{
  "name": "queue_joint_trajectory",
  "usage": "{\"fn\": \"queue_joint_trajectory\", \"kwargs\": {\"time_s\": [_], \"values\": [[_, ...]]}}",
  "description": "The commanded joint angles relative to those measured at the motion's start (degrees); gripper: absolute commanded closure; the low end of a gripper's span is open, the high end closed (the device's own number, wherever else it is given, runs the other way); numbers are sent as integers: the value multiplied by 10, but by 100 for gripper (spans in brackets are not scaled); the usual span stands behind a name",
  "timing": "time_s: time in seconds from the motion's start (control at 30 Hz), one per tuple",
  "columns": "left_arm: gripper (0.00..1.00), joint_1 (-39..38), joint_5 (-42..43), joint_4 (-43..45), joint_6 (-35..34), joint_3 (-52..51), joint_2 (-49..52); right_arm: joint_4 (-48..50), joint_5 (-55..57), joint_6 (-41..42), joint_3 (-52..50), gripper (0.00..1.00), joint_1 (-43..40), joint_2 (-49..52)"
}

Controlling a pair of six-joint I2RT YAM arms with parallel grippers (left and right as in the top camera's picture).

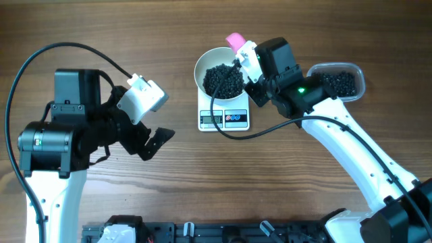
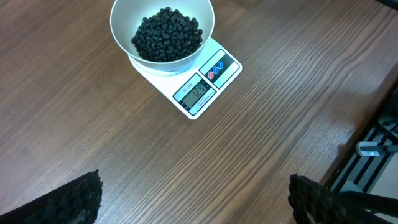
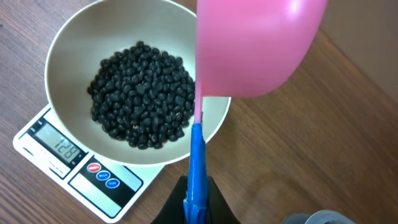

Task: Scoop item into bowl and weigh 150g on scale
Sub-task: 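Tilt the scoop with the right gripper to pour beans into the bowl, then carry the empty scoop back to the bean tub with the right gripper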

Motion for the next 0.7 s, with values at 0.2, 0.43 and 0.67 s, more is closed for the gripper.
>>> {"fn": "queue_joint_trajectory", "kwargs": {"time_s": [0.2,0.43,0.67], "values": [[0,4,5,-1,7,11,2,27,9,83,10,96,-33,6],[0,4,5,0,7,11,2,-71,-2,95,46,96,-109,6],[0,4,5,0,7,11,2,-172,-2,94,55,96,-199,6]]}}
